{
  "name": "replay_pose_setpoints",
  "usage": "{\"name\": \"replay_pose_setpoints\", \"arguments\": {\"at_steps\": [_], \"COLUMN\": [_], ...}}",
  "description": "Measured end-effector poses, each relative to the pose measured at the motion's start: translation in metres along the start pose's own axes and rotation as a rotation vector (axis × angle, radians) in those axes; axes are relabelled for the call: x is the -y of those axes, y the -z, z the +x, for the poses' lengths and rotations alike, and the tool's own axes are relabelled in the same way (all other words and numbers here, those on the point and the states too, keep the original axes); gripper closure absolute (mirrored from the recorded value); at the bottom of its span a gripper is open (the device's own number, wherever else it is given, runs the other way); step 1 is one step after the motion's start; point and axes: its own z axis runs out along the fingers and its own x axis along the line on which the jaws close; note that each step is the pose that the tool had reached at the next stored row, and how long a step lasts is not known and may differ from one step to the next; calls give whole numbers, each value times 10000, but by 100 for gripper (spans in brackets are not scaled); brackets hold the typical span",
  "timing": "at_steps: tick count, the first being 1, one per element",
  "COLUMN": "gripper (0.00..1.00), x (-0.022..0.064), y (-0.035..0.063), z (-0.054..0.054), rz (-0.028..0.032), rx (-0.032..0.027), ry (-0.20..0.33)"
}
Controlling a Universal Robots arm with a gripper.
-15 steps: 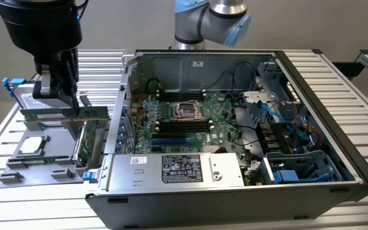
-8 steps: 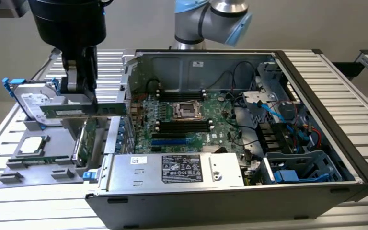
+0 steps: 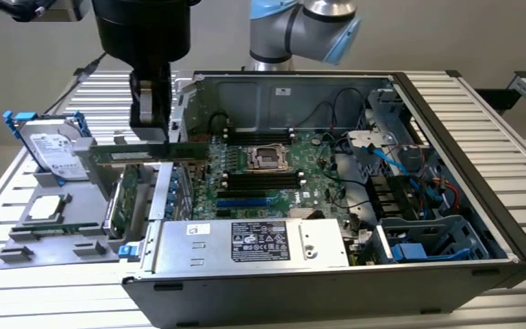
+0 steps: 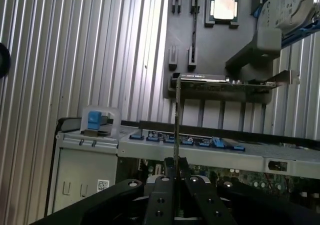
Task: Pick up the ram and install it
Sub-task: 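Pick up the ram and move it above insertion slot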
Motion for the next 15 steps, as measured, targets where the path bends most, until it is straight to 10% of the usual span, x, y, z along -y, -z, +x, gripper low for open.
{"name": "replay_pose_setpoints", "arguments": {"at_steps": [15], "gripper": [86], "x": [463], "y": [61], "z": [-276], "rz": [0], "rx": [0], "ry": [0]}}
